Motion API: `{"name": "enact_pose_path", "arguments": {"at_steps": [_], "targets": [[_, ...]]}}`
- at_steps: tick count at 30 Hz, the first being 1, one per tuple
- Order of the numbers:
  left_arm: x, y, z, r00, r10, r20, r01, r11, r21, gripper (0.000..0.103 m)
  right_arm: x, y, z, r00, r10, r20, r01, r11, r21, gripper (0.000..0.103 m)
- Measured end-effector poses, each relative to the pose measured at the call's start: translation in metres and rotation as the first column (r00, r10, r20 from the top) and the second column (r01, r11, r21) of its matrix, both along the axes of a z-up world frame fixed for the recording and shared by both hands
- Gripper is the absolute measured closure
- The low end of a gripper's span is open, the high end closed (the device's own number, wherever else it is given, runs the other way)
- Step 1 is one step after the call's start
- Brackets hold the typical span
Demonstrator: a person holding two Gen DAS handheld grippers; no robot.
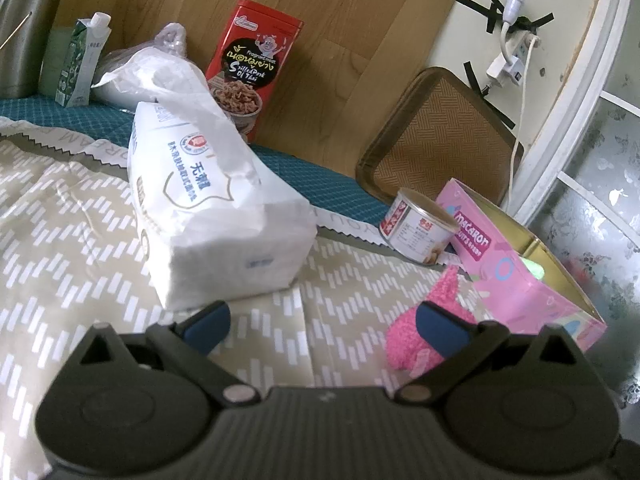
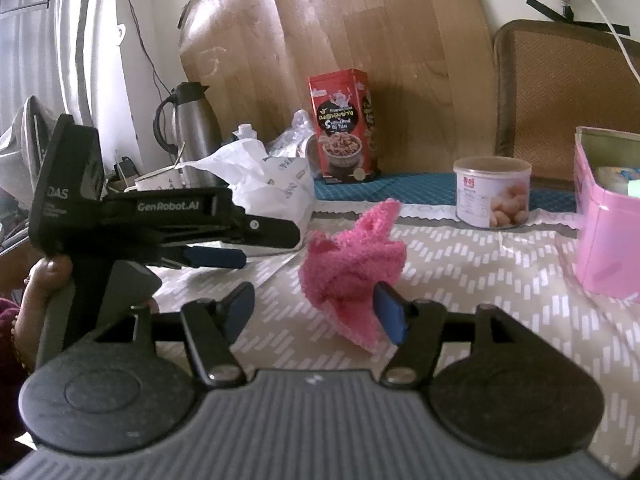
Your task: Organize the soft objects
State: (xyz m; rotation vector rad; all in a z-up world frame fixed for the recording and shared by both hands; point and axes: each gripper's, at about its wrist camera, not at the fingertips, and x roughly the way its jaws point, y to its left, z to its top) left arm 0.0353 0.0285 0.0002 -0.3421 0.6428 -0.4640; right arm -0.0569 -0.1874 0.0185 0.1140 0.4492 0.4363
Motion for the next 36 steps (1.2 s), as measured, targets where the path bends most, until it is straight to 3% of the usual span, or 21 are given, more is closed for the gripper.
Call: {"name": "enact_pose_path", "arguments": {"at_steps": [15,19,22,27,32,35,36], "targets": [[0.001,0.004,0.0,1.0,-0.013,-0.005,0.012,0.999,-0.03,0.0,0.003,0.0,-0.002,1.0,0.018,-0.019,-0.018,1.0,0.013,0.034],[0.0,0.009,0.0,0.999,-0.033,-0.005,0.032,0.997,-0.07,0.0,0.004,-0.001,-0.002,0.999,0.017,-0.028,-0.016,1.0,0.018,0.034],[-0.011,0.016,0.006,0.998,-0.049,0.028,0.051,0.994,-0.102,0.001,0.002,-0.003,-0.001,1.0,0.01,-0.017,-0.009,1.0,0.024,0.033],[-0.031,0.007,0.03,0.989,-0.124,0.086,0.129,0.99,-0.059,0.003,-0.002,-0.004,0.0,1.0,0.008,0.007,-0.008,1.0,0.026,0.031],[-0.024,-0.033,0.049,0.964,-0.252,0.083,0.25,0.968,0.027,0.014,0.001,-0.004,0.0,1.0,-0.002,-0.005,0.002,1.0,0.02,0.03],[-0.007,-0.064,0.044,0.956,-0.293,0.018,0.288,0.949,0.124,0.03,0.005,-0.005,-0.001,0.999,-0.023,-0.034,0.024,0.999,0.021,0.03],[0.0,-0.072,0.04,0.955,-0.295,-0.007,0.293,0.945,0.148,0.043,0.007,-0.005,-0.002,0.998,-0.029,-0.05,0.03,0.999,0.019,0.03]]}}
